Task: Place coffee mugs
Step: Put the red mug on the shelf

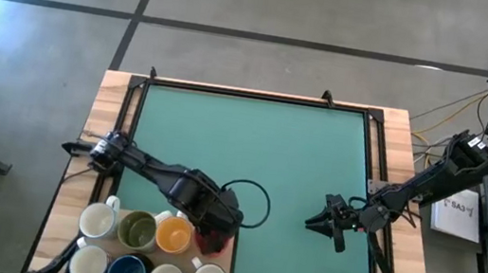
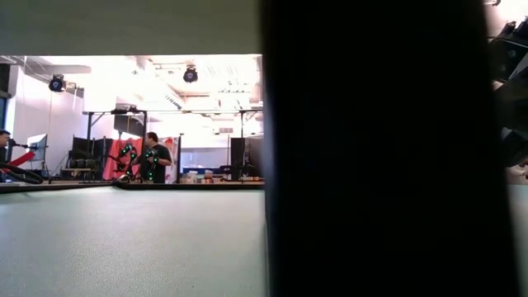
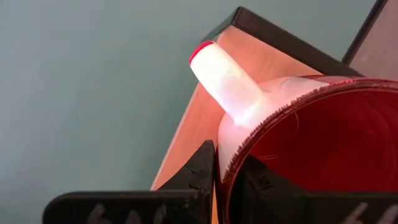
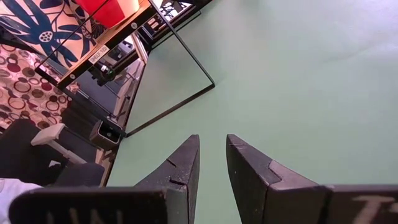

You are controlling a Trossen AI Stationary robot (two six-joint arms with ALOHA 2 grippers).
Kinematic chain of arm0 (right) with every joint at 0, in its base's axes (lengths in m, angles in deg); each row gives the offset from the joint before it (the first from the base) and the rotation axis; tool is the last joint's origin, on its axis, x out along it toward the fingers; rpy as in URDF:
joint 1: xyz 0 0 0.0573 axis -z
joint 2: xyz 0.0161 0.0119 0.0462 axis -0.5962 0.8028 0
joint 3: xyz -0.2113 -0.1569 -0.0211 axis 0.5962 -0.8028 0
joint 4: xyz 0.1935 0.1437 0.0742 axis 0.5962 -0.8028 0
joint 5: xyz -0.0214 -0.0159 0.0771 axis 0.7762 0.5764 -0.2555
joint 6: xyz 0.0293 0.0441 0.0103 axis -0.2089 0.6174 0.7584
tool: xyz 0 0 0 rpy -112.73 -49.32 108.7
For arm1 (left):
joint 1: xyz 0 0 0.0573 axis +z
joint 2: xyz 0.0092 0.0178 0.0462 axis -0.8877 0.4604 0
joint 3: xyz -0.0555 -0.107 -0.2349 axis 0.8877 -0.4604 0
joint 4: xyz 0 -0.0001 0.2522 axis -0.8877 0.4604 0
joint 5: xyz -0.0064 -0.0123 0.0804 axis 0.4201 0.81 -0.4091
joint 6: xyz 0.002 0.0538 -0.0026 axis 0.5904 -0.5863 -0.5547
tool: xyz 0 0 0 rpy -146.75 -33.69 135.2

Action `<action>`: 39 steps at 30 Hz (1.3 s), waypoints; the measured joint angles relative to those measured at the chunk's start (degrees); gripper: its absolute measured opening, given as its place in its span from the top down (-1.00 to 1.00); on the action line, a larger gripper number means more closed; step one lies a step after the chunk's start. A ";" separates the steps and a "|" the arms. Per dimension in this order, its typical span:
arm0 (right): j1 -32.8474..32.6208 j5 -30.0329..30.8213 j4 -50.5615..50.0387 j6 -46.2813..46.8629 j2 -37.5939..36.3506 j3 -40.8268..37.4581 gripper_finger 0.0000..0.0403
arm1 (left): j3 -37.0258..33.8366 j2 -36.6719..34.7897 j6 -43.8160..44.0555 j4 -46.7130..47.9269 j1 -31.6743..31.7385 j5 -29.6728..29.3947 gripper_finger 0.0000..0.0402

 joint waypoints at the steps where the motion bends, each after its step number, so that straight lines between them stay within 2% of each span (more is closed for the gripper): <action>1: -0.02 0.02 0.01 0.00 0.00 0.00 0.66 | 0.00 0.00 0.31 0.03 -0.20 -0.02 0.95; 14: -0.02 0.00 0.01 0.00 0.00 0.00 0.66 | -0.04 0.02 0.21 0.00 -1.63 -2.58 0.95; 39: -0.01 0.01 0.00 0.00 0.00 0.00 0.66 | 0.14 0.41 -0.02 -2.32 -1.79 -2.51 0.91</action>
